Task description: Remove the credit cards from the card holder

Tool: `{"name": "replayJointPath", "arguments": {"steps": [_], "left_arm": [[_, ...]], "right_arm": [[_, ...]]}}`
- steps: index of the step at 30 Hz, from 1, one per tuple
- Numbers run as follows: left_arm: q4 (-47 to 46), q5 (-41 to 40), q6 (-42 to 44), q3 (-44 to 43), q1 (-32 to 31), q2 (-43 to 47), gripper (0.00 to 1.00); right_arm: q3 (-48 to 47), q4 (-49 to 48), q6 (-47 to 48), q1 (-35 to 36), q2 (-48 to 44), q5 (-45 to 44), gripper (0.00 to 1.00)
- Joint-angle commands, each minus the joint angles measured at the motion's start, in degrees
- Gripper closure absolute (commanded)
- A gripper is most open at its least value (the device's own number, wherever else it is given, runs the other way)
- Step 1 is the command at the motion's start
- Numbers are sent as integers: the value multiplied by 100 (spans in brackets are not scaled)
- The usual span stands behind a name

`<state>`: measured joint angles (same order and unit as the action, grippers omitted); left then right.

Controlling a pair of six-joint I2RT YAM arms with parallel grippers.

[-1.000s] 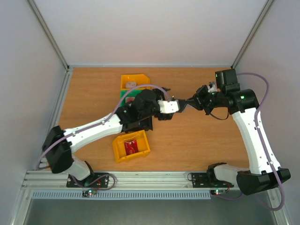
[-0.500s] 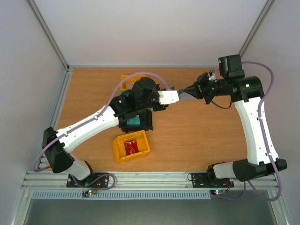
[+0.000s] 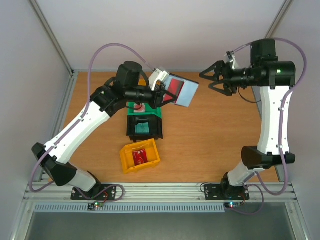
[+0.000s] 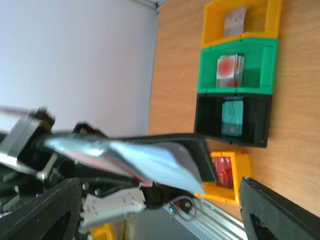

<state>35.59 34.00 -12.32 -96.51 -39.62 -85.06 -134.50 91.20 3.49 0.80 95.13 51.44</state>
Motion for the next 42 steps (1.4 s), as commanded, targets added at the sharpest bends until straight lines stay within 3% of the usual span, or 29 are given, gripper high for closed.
{"name": "replayJointPath", "arguments": {"steps": [1, 4, 7, 12, 18, 19, 22, 29, 42], "left_arm": [[152, 895, -771, -35, -28, 37, 100], [503, 822, -625, -379, -24, -120, 100], [600, 789, -473, -685, -19, -250, 100], [-85, 1385, -966, -634, 295, -168, 100], [-1267, 1994, -2043, -487, 809, -55, 100], [-1437, 2049, -2185, -511, 862, -55, 100], [-1903, 2283, -2341, -573, 919, -55, 100], [-2117, 2459, -2480, -673, 921, 39, 100], [-2432, 2827, -2602, -745, 922, 168, 100]], "right_arm": [[556, 400, 645, 0, -650, 561, 12], [538, -237, 418, 18, -950, 838, 15], [878, -1270, -407, 320, -1208, 1284, 20], [1509, -3115, -1761, 1531, -1271, 1156, 29], [1742, -4727, -2978, 1680, -1133, 1397, 36], [1840, -4880, -3157, 1678, -1122, 1425, 42], [1773, -4568, -2941, 1687, -1065, 1067, 54], [1467, -4659, -2852, 1986, -727, 543, 63], [1122, -3915, -2072, 2059, -835, 214, 62]]}}
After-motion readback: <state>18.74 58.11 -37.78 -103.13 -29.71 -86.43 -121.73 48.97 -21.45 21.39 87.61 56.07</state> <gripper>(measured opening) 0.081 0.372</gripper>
